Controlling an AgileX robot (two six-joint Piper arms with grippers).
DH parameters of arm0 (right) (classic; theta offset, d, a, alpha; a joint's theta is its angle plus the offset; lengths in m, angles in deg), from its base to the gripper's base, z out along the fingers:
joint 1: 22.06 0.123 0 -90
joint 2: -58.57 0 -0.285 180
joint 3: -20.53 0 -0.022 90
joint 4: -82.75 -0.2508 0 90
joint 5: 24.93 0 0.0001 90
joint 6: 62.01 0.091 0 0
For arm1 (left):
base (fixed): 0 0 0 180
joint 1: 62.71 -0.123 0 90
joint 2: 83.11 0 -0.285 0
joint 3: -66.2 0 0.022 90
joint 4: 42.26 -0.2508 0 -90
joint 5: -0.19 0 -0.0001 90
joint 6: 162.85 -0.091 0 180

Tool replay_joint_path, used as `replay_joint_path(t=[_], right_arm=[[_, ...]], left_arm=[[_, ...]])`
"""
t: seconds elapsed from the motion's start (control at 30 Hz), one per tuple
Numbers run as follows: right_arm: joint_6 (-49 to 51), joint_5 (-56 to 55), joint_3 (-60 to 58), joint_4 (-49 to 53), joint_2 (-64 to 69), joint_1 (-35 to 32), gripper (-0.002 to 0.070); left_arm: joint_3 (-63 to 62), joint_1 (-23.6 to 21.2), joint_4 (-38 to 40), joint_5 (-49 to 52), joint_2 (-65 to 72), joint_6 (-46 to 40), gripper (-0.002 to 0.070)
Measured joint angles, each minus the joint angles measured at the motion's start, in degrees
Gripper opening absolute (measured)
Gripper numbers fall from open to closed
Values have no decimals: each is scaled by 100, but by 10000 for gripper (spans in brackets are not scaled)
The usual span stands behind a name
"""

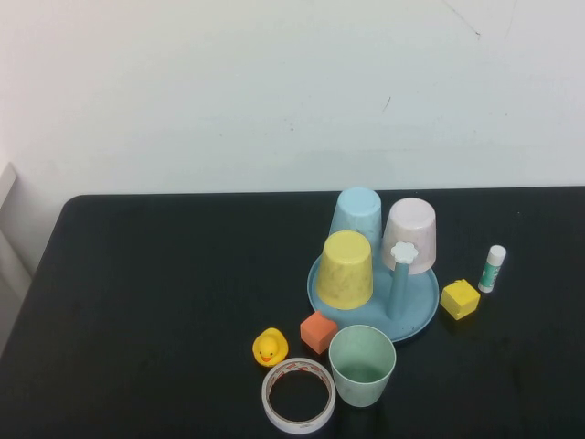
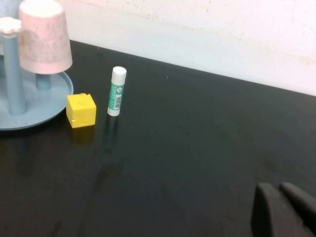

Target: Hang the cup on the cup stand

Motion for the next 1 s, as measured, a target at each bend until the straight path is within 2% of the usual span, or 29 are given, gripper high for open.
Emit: replay_joint_path(t=[1.0], right_arm=[[0,0,0,9,0,0,-1]], left_arm=[[0,0,-252,0,0,0,-2]])
